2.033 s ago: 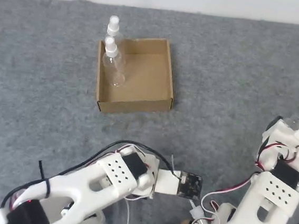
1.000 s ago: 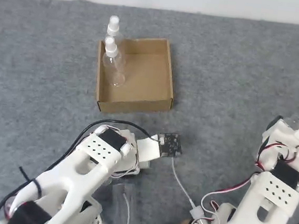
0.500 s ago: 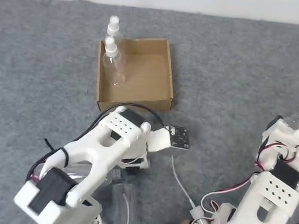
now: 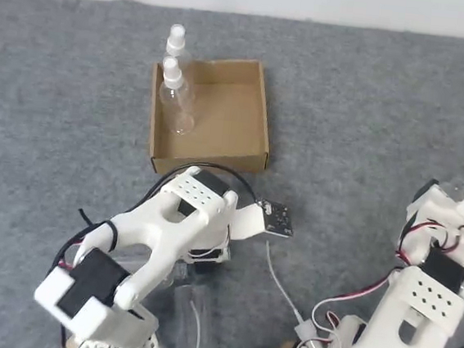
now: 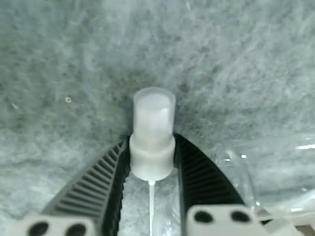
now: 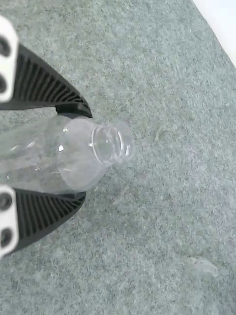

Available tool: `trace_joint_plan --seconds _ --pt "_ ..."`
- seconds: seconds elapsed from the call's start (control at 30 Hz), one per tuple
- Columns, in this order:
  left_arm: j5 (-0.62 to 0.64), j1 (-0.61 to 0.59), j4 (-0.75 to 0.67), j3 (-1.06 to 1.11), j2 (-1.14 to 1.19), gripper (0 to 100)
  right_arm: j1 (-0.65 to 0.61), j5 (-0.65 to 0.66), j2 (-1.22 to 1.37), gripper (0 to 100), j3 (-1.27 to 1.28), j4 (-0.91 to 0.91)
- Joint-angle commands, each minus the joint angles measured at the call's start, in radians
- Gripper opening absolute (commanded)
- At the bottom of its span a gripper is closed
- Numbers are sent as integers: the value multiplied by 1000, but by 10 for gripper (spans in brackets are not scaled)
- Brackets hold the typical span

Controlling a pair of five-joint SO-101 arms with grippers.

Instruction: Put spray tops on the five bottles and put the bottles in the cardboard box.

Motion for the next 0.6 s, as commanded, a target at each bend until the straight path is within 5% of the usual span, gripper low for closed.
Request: trace_joint_plan --seconds 0.0,0.57 --pt "9 0 20 -54 -48 9 -15 0 -33 9 -12 -22" --pt "98 -8 196 -54 -422 12 -15 0 -38 9 -11 -18"
